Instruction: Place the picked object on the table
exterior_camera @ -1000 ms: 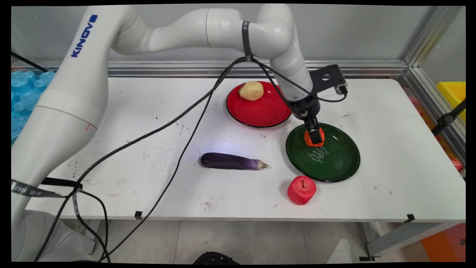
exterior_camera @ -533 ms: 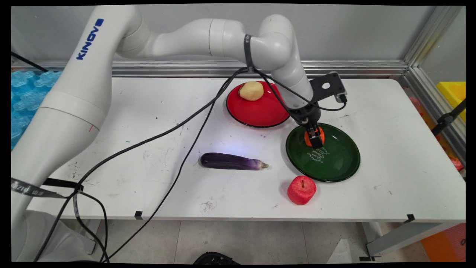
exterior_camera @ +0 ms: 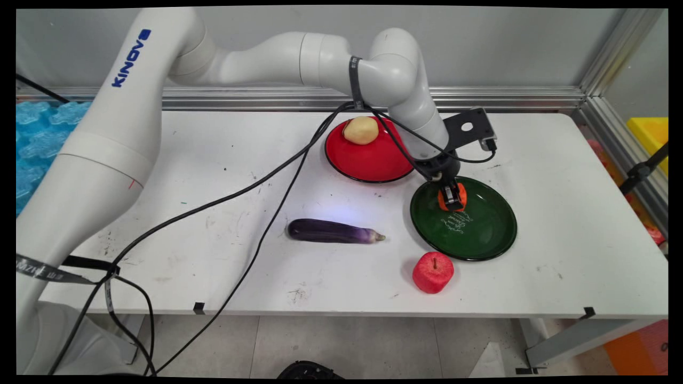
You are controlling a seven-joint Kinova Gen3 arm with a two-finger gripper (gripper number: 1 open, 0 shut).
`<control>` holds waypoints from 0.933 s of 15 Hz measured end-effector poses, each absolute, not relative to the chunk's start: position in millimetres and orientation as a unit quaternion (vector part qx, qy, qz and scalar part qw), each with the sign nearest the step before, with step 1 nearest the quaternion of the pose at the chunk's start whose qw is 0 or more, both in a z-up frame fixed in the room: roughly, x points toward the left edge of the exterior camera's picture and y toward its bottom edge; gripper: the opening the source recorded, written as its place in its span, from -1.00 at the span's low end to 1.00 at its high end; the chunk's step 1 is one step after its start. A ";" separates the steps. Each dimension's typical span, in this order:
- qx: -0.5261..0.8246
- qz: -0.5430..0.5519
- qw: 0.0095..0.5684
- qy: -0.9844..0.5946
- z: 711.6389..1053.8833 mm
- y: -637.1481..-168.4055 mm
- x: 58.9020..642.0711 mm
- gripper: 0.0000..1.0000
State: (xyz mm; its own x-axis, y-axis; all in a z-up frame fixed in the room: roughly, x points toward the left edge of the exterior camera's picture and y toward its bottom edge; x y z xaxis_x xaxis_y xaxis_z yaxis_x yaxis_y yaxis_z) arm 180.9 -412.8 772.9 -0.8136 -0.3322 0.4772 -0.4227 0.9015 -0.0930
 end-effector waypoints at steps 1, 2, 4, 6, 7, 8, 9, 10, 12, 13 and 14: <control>0.199 0.097 0.232 -0.947 775.7 -413.7 181.2 -1.00; 0.199 0.097 0.233 -0.947 778.9 -414.7 181.7 -1.00; 0.198 0.092 0.234 -0.948 790.9 -416.2 185.1 -1.00; 0.197 0.087 0.231 -0.949 805.4 -415.8 193.2 -1.00; 0.198 0.084 0.228 -0.950 811.8 -414.6 198.5 -1.00; 0.201 0.081 0.223 -0.951 820.5 -411.8 207.5 -1.00; 0.203 0.078 0.219 -0.951 827.2 -408.7 215.2 -1.00; 0.205 0.075 0.214 -0.952 833.4 -405.0 223.3 -1.00; 0.212 0.069 0.200 -0.954 845.7 -394.9 243.7 -1.00; 0.216 0.067 0.194 -0.955 850.2 -389.9 252.6 -1.00; 0.221 0.064 0.186 -0.955 854.4 -383.1 263.6 -1.00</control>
